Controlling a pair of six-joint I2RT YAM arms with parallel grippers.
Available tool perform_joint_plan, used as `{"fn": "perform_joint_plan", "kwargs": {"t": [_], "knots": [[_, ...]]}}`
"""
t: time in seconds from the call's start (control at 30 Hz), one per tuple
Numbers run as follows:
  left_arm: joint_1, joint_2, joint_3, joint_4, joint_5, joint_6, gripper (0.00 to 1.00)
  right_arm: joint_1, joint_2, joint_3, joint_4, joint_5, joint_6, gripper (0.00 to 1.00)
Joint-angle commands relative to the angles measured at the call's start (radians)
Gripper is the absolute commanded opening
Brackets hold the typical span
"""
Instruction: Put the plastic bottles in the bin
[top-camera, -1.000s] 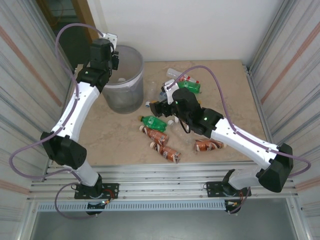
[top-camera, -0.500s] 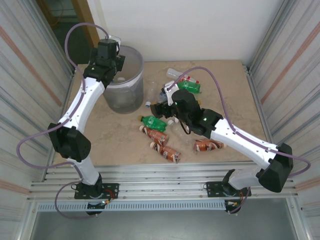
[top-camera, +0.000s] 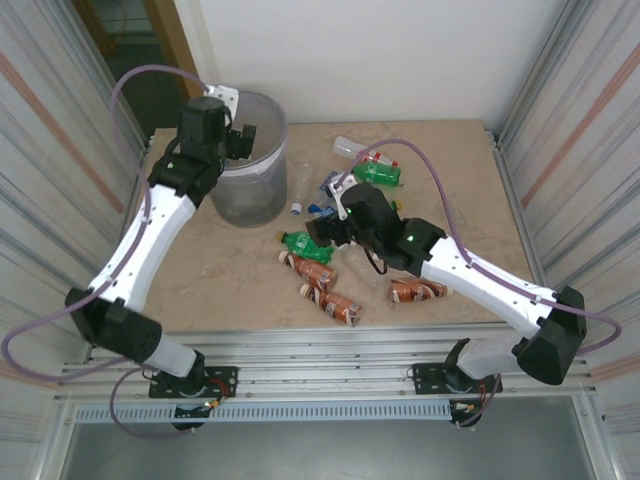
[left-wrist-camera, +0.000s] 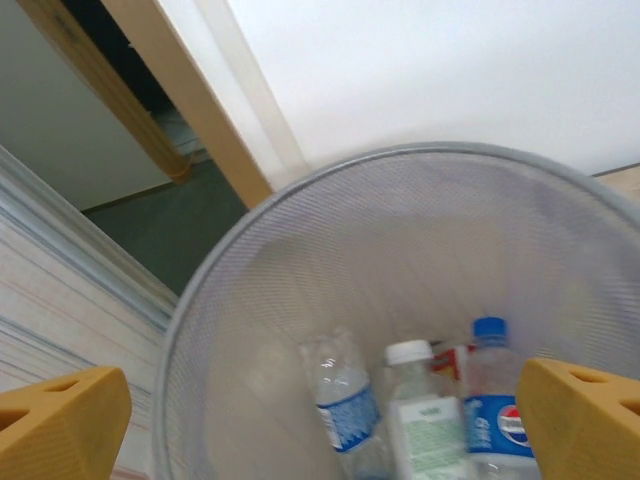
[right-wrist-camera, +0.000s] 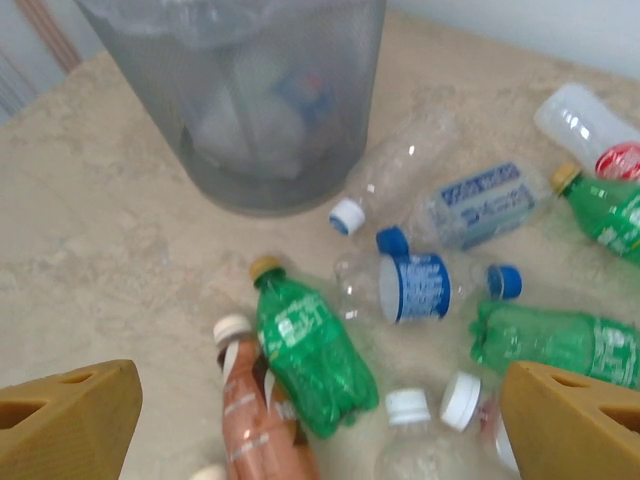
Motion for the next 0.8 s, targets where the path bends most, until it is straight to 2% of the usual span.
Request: {"fn": "perform_joint_plan", "kwargs": {"t": [0.0,0.2,0.37,0.5,0.77], "knots": [[-0.005,-0.124,-0.097,0.037,0.106,-0.117,0.99,0.016,0.016,0.043,-0.179,-0.068,0.056,0.91],[-0.005,-0.325,-0.33,0.106,0.214,-0.276,0.99,0.083,0.069,0.054,-0.387,-0.144,0.083,0.9],[-0.006,-0.452,-0.517,0.18,0.26,-0.412,0.99,0.088,0.099,-0.029,-0.408,-0.249,0.112,0.88],[0.001,-0.498,-0.595,0.206,0.265,-0.453,0.99,0.101,0.112,-0.094,-0.417,-0.27,0.105,0.88],[0.062,-0.503,-0.662,0.265,0.369,-0.523,0.99,0.114,0.196,-0.179,-0.386,-0.249,0.08,0.87]]}}
